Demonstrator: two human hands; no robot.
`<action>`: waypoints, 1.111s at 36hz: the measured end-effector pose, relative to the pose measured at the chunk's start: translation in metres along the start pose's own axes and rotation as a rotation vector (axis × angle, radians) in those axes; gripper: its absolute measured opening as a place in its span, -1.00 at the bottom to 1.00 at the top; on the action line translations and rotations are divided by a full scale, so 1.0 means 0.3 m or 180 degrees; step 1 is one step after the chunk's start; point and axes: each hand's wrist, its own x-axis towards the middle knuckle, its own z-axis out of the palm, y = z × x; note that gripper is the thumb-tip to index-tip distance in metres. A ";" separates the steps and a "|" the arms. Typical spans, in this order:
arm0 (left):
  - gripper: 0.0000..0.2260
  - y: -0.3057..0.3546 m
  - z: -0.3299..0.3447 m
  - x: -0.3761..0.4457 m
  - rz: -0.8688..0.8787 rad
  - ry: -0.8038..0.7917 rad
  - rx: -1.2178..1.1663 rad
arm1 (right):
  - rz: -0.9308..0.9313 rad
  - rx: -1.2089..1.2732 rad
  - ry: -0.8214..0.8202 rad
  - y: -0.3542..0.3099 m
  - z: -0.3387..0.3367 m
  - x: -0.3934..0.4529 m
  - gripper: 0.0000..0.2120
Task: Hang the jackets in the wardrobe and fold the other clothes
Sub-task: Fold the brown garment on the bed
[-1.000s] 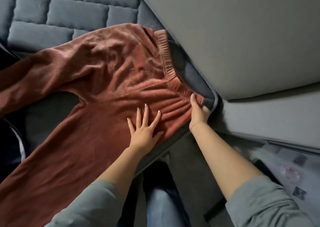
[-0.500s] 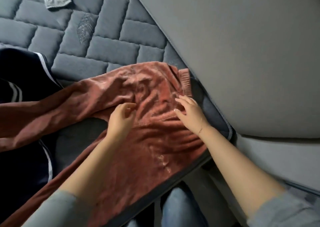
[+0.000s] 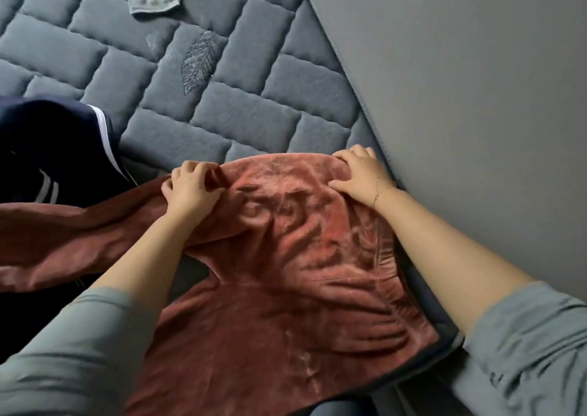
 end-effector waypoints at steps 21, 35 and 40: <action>-0.79 -0.118 -0.114 -0.289 0.0893 0.0910 -0.0810 | -0.0464 0.0338 0.1950 0.026 0.010 -0.289 -0.72; -0.75 -0.335 0.246 -1.019 0.1159 -0.0189 -0.0609 | 0.0192 0.0183 0.1997 0.140 0.324 -1.034 -0.69; -0.61 -0.379 0.421 -1.101 0.0890 -0.1259 0.0243 | 0.0731 0.0241 0.1111 0.161 0.437 -1.093 -0.75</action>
